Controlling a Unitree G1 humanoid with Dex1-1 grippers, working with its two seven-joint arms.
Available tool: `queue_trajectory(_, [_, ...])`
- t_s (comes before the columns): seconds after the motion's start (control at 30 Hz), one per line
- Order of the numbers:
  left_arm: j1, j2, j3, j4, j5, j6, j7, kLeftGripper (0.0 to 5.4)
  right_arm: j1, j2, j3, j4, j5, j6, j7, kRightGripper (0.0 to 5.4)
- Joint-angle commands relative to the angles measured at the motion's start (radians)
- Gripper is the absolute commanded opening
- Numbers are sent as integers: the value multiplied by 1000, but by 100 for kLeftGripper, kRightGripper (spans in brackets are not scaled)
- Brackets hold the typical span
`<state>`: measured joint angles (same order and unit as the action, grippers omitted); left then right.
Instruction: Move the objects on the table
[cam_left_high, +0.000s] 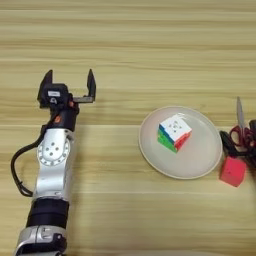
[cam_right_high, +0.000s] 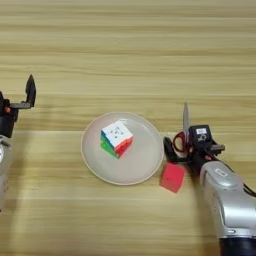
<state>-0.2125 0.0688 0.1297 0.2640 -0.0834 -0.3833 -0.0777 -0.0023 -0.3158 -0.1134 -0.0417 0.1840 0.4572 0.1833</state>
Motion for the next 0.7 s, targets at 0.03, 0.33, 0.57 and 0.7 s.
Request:
queue_trajectory(0.03, [-1, 3, -7, 4, 5, -13, -5, 536, -8, 12, -14, 57, -28, 10, -34, 540])
queue_trajectory(0.33, [-4, 6, -5, 18, -1, -23, -15, 536, -28, 34, -53, 57, -10, -16, -57, 540])
queue_trajectory(0.57, [-7, 7, -4, 27, -3, -25, -23, 536, -31, 36, -48, 72, -15, 14, -47, 540])
queue_trajectory(0.7, [-4, 5, -5, 20, -3, -24, -25, 536, -34, 36, -52, 105, -2, 56, -35, 540])
